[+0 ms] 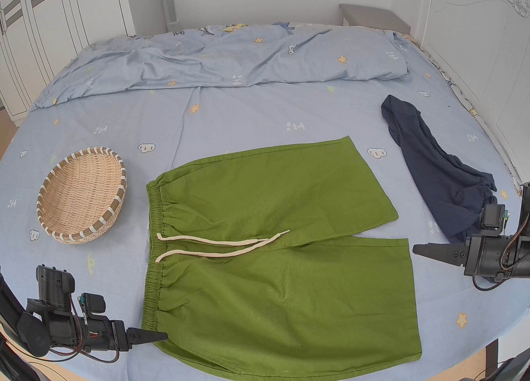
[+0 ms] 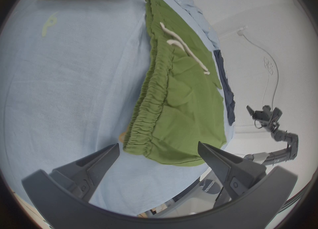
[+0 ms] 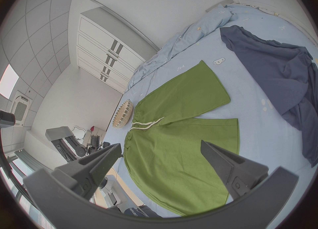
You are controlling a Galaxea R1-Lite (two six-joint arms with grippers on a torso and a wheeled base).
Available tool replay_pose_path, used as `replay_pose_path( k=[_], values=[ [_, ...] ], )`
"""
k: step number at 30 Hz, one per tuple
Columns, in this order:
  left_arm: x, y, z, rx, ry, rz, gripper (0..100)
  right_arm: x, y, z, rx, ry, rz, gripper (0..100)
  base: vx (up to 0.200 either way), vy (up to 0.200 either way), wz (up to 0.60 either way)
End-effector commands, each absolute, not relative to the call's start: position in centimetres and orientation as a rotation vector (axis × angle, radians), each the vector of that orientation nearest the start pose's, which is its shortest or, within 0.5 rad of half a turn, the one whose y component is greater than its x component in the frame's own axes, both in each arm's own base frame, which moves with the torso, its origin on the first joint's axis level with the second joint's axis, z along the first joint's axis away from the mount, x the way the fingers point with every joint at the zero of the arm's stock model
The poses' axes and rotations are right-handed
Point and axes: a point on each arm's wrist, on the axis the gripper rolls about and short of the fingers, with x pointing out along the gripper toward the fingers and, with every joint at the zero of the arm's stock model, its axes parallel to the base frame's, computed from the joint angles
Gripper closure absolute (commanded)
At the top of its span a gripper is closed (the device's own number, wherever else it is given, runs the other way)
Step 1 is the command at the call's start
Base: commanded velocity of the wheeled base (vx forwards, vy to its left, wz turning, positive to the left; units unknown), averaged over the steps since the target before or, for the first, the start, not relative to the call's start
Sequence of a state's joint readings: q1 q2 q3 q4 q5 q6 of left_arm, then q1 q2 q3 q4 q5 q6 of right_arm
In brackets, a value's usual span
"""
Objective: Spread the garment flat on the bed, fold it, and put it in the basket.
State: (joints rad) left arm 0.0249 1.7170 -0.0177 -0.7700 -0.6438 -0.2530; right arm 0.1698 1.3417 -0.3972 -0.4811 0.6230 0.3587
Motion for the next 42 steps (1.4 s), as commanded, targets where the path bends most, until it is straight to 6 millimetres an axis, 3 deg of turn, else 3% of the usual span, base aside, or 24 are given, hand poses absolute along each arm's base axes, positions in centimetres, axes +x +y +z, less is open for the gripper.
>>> replay_pose_path(
  k=[1,23,24,33,39,42],
  values=[
    [15.5,-0.7,1.5,-0.554,1.069,-0.431,0,17.9,4.4,14.9,0.442,0.606,0.689,0,0.0,0.0,0.0],
    [16.8,-0.9,1.3,-0.54,0.995,-0.467,0,17.8,4.7,14.6,0.44,0.622,0.701,0,0.0,0.0,0.0],
    [16.8,-0.9,1.4,-0.54,0.993,-0.466,100,17.8,4.7,14.6,0.44,0.622,0.701,0,0.0,0.0,0.0],
    [16.7,-0.3,1.6,-0.555,0.974,-0.436,100,17.7,4.7,14.5,0.441,0.629,0.697,0,0.0,0.0,0.0],
    [16.4,0.3,2.3,-0.579,0.942,-0.403,100,16.6,4.3,13.2,0.45,0.674,0.677,0,0.0,0.0,0.0],
    [16.3,0.2,2.3,-0.586,0.957,-0.402,100,15.0,3.9,11.2,0.463,0.752,0.651,0,0.0,0.0,0.0]
  ],
)
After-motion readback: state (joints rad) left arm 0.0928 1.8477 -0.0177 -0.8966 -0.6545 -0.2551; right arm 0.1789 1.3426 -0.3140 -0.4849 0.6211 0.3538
